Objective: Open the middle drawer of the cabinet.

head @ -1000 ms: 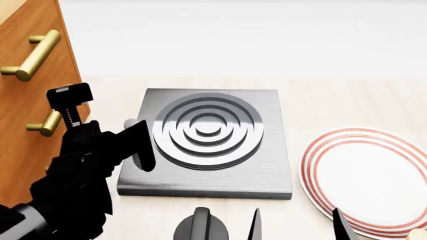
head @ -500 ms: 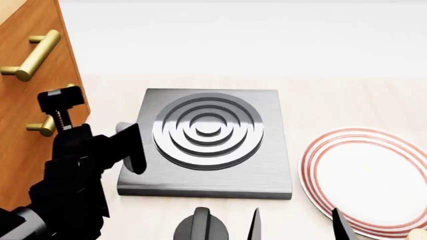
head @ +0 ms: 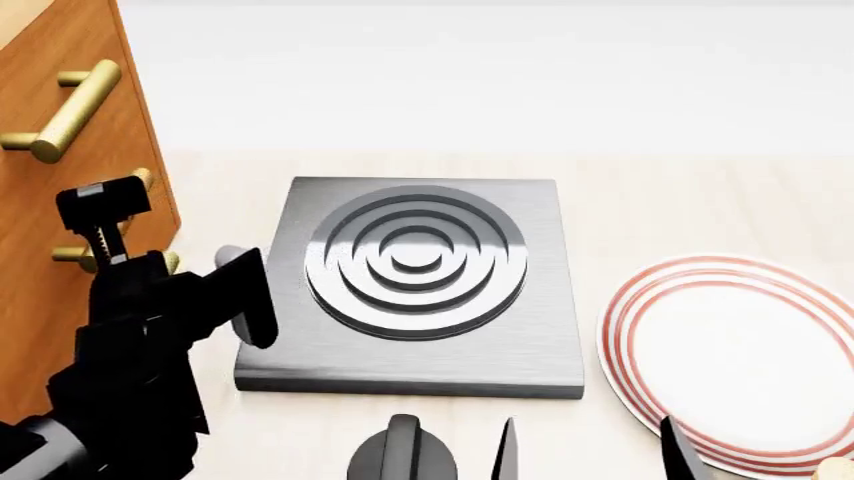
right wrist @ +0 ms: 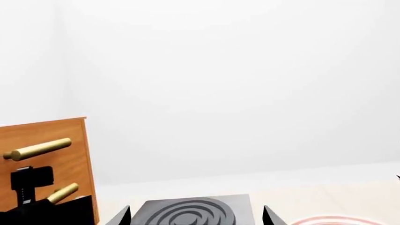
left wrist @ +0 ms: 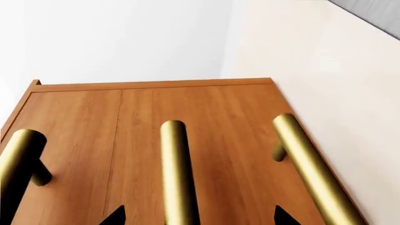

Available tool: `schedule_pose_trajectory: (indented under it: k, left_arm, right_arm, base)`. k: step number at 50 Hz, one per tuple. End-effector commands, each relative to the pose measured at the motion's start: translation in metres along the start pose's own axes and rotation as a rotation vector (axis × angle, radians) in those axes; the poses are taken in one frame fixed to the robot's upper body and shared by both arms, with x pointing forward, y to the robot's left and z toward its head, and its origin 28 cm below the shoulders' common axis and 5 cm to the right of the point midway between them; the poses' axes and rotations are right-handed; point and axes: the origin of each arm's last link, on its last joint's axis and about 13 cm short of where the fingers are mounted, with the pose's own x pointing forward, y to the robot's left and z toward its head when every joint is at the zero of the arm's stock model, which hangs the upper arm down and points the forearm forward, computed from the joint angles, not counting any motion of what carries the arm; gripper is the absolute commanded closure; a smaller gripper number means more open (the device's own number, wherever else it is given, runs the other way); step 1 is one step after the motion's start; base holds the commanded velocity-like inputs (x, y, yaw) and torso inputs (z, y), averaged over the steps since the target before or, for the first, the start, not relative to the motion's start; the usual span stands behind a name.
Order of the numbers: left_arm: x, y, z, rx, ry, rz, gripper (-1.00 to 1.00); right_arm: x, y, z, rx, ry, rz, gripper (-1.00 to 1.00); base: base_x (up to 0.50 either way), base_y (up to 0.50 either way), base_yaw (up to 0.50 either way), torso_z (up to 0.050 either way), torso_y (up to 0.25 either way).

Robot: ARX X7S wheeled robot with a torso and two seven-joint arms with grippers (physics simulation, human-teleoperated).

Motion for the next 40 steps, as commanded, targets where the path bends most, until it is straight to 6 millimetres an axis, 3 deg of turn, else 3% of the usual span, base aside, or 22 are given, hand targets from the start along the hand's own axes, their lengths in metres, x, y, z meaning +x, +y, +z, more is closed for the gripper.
schedule_pose_trajectory:
  k: [1, 2, 3, 40]
  left_arm:
    - [0.001, -0.003, -0.004, 0.001, 0.015, -0.005, -1.00]
    - [0.001, -0.003, -0.004, -0.001, 0.015, -0.006, -1.00]
    - [0.001, -0.003, -0.004, -0.005, 0.017, -0.003, 1.00]
    - [-0.005, -0.006, 0.008, 0.017, -0.054, 0.029, 1.00]
  right_arm:
    - [0.000, 0.001, 0.000, 0.000, 0.001, 0.001, -1.00]
    - [0.000, 0.001, 0.000, 0.000, 0.002, 0.001, -1.00]
    - [0.000, 0.001, -0.001, -0.001, 0.002, 0.001, -1.00]
    - [0.000, -0.001, 0.000, 0.003, 0.001, -0.012, -1.00]
  base:
    - [0.00, 0.00, 0.00, 0.000, 0.000]
    - [0.00, 0.00, 0.00, 0.000, 0.000]
    - [0.00, 0.00, 0.00, 0.000, 0.000]
    - [0.00, 0.00, 0.00, 0.000, 0.000]
